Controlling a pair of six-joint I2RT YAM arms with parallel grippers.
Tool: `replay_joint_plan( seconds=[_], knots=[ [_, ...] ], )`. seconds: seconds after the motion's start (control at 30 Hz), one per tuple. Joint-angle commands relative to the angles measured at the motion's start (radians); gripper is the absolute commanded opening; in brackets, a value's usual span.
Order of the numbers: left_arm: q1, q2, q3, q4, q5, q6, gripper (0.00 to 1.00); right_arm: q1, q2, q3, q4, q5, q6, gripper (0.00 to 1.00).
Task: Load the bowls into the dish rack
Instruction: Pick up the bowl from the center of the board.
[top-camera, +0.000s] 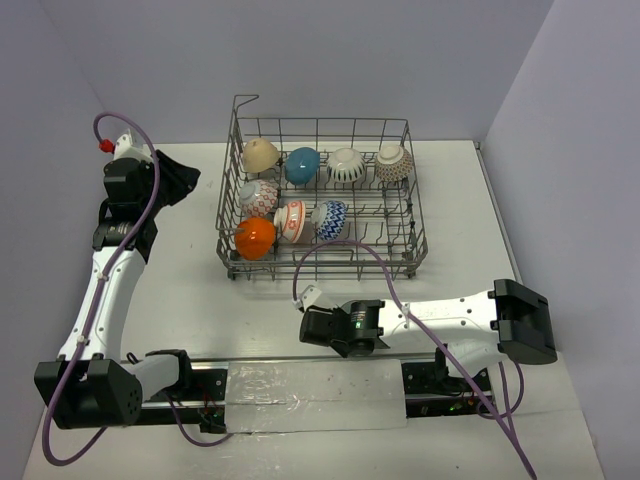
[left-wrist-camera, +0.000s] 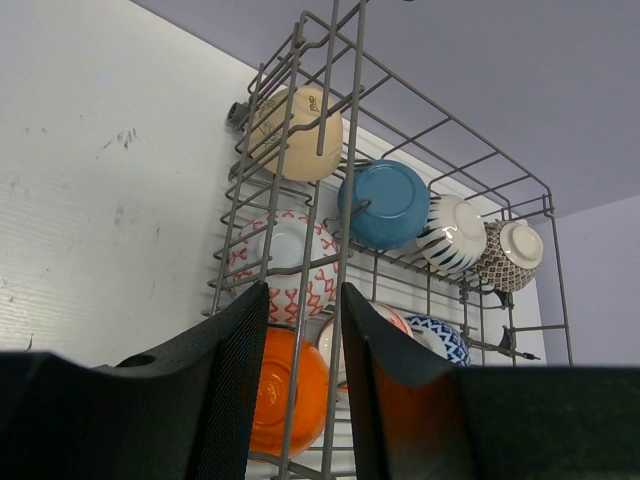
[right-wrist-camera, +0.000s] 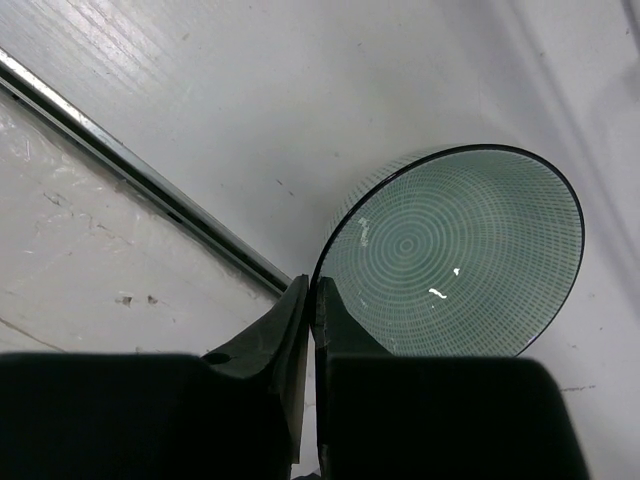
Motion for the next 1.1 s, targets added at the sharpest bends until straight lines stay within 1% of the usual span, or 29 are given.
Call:
replay_joint_plan(
  seconds=[0.0, 0.07, 0.13, 0.37, 0.73, 0.8, 0.87, 0.97, 1.07],
  knots=[
    [-0.005, -0.034, -0.004, 0.029, 0.001, -0.001, 0.41, -0.002, 0.009, 0.037, -0.008, 0.027, 0.016, 0.06],
    [-0.005, -0.034, -0.006, 0.032, 0.001, -0.001, 0.4, -0.001, 0.009, 0.042, -0.015, 0.036, 0.019, 0.04],
    [-0.005, -0.032, -0.004, 0.031, 0.001, -0.001, 0.41, -0.001, 0.014, 0.048, -0.024, 0.047, 0.02, 0.0],
    [-0.005, -0.031, -0.004, 0.031, 0.003, -0.002, 0.4, -0.001, 0.0, 0.08, -0.041, 0.059, 0.019, 0.0],
    [-0.005, -0.031, -0.006, 0.032, 0.005, -0.002, 0.4, 0.008, -0.156, 0.136, -0.008, 0.065, -0.013, 0.0],
    [-0.005, -0.029, -0.006, 0.032, 0.005, -0.004, 0.41, 0.007, -0.178, 0.146, 0.005, 0.062, -0.017, 0.0],
    [-0.005, -0.028, -0.006, 0.032, 0.008, -0.004, 0.4, 0.008, -0.199, 0.159, 0.042, 0.024, -0.035, 0.0],
    [-0.005, -0.023, -0.006, 0.031, 0.008, -0.006, 0.4, 0.01, -0.274, 0.172, 0.103, -0.031, -0.067, 0.0],
    [-0.005, -0.023, -0.006, 0.032, 0.012, -0.006, 0.4, 0.01, -0.321, 0.198, 0.154, -0.059, -0.096, 0.0]
  ],
)
